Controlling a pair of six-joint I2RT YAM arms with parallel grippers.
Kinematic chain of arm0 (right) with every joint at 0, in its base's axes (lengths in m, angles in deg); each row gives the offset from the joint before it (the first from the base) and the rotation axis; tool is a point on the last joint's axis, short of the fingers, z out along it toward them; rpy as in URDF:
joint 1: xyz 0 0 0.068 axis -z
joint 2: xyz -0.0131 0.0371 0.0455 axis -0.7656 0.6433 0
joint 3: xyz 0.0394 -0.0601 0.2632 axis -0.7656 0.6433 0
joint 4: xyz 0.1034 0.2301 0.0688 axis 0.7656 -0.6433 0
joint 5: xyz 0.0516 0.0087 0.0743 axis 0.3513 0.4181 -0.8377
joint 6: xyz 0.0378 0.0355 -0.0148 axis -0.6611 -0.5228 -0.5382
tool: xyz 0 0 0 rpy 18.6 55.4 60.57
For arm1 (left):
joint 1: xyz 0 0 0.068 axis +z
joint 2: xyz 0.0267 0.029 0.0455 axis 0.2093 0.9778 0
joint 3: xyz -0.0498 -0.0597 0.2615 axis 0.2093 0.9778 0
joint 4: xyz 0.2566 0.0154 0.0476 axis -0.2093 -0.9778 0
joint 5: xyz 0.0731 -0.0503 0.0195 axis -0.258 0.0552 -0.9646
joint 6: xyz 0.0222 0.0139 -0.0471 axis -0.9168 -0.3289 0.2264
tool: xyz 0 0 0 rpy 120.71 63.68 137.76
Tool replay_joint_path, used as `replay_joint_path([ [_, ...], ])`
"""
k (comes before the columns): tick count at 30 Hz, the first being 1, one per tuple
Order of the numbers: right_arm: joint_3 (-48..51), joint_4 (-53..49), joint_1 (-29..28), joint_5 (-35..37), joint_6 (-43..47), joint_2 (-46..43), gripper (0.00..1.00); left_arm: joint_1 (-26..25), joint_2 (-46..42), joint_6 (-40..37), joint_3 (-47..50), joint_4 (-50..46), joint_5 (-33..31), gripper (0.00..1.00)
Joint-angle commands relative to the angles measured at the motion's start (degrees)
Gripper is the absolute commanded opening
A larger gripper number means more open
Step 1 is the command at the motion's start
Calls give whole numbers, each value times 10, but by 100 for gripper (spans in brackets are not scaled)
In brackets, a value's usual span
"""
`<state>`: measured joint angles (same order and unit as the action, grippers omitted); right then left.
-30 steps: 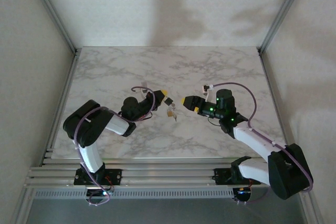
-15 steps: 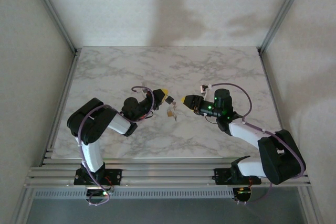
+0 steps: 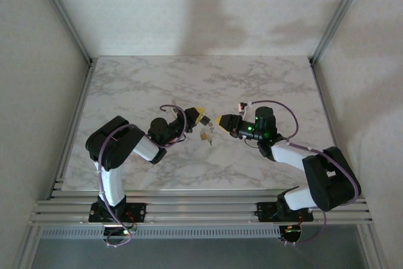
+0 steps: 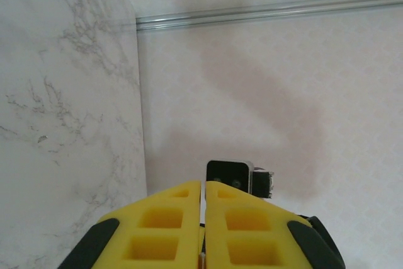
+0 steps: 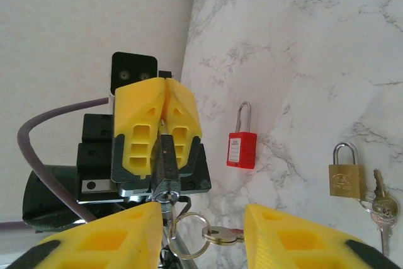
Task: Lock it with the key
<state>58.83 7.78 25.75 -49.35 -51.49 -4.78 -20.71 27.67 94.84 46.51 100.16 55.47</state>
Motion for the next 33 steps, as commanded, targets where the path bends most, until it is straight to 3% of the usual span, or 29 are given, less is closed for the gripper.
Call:
replay_joint_path([
  [1,0,42,2,-23,-11,14,37,-6,15,13,-16,59,2,0],
  [33,-17,44,-17,-37,0,41,26,-15,52,30,-27,90,5,0],
])
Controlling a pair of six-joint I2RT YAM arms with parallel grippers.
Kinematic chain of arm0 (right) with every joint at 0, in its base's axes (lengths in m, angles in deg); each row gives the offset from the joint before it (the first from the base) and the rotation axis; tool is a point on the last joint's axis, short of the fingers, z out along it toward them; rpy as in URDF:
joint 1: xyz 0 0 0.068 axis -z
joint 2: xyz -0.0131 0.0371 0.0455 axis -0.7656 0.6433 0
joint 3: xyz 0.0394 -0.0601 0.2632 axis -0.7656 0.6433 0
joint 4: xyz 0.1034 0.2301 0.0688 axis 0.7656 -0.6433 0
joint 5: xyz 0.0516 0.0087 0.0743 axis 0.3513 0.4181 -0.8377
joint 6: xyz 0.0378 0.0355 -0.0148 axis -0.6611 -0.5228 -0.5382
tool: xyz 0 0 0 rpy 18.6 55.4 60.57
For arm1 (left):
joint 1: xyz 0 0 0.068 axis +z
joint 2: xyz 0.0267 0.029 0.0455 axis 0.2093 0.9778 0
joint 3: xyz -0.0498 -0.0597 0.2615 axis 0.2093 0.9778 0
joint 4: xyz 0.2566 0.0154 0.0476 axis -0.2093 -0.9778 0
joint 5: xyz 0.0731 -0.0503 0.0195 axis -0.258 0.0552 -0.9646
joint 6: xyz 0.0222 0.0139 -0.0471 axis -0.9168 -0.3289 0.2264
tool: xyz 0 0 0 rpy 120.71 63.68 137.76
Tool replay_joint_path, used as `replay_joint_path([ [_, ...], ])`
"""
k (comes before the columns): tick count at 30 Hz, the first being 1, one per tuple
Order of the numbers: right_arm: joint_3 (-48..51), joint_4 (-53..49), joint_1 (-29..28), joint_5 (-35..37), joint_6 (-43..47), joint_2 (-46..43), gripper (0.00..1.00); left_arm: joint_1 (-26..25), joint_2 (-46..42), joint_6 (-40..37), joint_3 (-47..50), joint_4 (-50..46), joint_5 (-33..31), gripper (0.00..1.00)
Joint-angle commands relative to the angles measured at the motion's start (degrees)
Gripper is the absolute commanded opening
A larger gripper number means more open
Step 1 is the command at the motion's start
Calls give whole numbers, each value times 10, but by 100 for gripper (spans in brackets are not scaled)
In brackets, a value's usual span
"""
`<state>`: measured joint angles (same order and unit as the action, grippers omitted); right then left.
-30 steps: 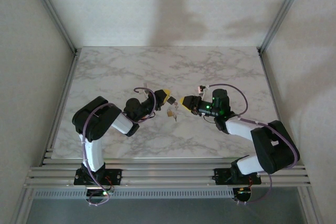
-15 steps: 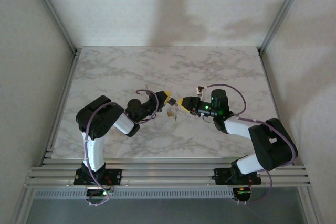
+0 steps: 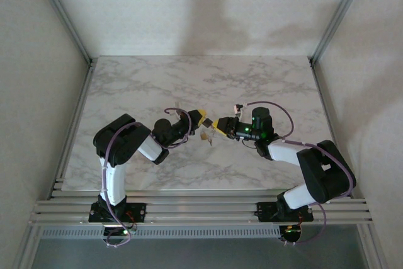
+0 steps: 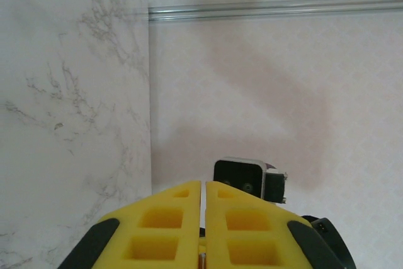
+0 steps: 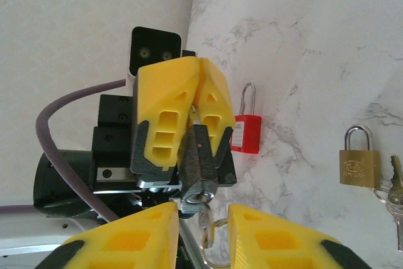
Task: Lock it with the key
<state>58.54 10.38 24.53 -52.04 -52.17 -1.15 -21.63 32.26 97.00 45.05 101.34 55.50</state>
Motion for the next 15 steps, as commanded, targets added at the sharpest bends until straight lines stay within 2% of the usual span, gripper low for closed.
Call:
replay_joint_path([
  [1,-15,17,-5,-9,8,4,26,-6,7,9,-12,79,4,0],
  [15,-20,13,-7,-13,10,11,20,-6,8,12,-11,82,6,0],
])
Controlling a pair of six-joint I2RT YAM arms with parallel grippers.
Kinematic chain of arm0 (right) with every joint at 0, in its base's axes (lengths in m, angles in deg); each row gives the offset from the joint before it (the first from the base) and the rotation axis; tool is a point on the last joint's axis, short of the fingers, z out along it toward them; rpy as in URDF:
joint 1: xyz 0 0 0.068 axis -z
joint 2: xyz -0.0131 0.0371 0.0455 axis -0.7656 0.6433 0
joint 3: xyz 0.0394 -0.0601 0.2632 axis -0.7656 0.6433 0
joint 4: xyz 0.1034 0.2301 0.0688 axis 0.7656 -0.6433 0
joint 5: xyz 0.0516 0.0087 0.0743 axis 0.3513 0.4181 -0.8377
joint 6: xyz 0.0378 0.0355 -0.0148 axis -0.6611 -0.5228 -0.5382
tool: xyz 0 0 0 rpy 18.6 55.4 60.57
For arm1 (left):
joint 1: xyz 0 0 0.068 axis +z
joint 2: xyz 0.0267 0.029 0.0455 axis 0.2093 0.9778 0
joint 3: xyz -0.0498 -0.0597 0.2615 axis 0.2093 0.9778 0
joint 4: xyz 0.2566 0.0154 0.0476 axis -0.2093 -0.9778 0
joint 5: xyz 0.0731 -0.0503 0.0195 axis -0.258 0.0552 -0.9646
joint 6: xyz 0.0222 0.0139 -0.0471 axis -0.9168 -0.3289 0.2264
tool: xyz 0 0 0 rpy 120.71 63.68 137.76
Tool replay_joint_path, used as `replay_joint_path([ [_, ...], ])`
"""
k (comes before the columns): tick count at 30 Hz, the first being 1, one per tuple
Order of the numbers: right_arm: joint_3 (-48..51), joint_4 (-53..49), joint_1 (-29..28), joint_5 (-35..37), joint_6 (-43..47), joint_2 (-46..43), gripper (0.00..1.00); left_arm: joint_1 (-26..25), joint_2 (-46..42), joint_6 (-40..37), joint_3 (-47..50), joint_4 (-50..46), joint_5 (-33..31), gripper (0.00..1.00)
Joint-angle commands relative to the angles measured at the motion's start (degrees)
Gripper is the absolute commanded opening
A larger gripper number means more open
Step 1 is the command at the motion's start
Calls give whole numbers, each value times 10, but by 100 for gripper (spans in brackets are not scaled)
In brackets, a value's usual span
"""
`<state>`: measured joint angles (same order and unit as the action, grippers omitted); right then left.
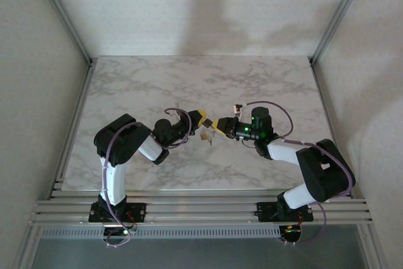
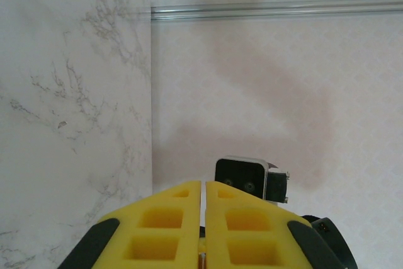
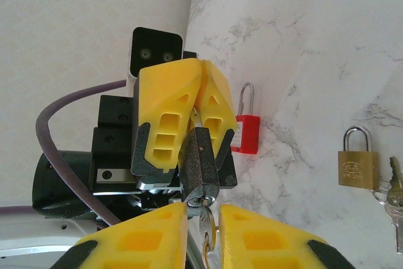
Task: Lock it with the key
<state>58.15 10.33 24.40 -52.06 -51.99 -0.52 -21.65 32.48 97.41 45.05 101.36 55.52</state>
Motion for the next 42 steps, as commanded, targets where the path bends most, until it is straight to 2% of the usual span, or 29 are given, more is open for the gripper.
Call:
replay_joint_path([
  [1,-17,13,-6,-14,8,4,19,-6,6,8,-12,83,6,0],
  [18,-23,1,-8,-16,12,9,15,-6,11,10,-16,87,6,0],
  [33,-27,-20,-10,-12,22,7,0,-5,21,30,-12,129,-6,0],
  [42,-29,-32,-9,-12,27,0,0,-1,27,43,-8,160,-22,0],
])
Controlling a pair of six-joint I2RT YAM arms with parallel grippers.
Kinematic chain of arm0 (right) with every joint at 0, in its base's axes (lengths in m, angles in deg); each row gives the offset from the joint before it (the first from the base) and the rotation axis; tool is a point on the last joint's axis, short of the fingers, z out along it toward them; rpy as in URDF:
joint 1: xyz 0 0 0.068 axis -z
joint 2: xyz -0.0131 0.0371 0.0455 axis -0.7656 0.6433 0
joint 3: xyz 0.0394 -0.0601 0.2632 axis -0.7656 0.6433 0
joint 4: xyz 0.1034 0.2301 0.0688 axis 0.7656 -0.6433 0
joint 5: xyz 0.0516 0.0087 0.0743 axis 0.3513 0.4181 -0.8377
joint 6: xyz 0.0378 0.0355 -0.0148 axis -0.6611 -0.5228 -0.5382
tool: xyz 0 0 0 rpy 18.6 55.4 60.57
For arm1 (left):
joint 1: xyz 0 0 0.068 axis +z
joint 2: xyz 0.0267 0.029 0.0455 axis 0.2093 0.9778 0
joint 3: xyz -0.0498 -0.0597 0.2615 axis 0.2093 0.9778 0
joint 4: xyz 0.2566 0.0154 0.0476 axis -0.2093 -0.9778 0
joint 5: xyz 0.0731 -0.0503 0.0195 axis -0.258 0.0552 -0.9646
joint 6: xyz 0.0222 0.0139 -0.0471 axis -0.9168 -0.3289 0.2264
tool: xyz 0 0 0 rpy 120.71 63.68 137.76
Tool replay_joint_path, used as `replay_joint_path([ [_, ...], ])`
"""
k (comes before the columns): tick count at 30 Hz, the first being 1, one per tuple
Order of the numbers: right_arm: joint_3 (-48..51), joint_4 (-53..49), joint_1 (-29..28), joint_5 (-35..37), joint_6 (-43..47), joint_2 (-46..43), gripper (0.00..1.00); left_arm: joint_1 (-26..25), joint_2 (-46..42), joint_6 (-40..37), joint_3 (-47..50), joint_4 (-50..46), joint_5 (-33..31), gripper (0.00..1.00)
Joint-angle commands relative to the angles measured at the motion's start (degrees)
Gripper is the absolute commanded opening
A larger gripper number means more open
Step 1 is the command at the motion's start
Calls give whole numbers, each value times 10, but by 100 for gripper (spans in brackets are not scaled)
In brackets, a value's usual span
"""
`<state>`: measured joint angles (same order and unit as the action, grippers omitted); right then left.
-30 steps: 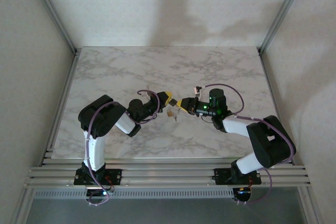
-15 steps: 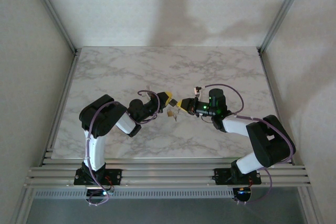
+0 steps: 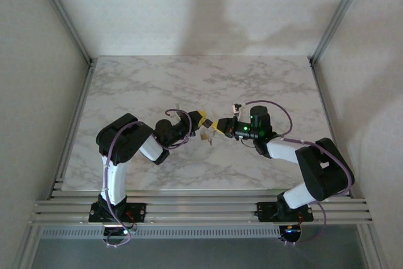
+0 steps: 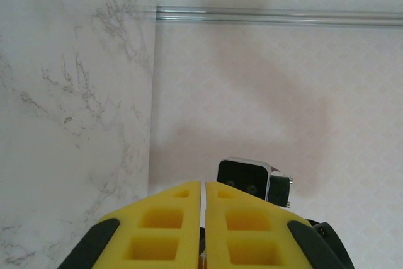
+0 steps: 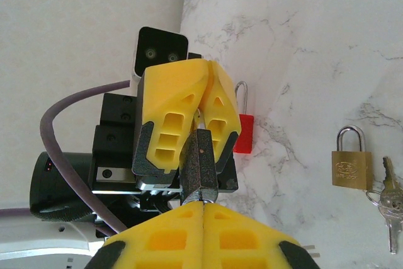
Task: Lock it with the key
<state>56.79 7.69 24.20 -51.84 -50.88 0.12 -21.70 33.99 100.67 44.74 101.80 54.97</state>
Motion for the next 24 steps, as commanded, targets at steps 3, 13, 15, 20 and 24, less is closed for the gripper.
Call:
replay_joint_path([
  [3,-15,-10,-7,-13,18,-11,0,1,11,11,-4,156,-20,0],
  [13,-16,-18,-8,-14,21,-16,0,10,9,13,-2,162,-27,0],
  [15,-16,-18,-7,-16,21,-17,0,11,7,14,-1,164,-31,0],
  [20,-16,-19,-8,-17,20,-18,0,14,9,15,1,170,-39,0],
  [24,-16,-20,-8,-17,20,-20,0,16,9,15,4,170,-44,0],
])
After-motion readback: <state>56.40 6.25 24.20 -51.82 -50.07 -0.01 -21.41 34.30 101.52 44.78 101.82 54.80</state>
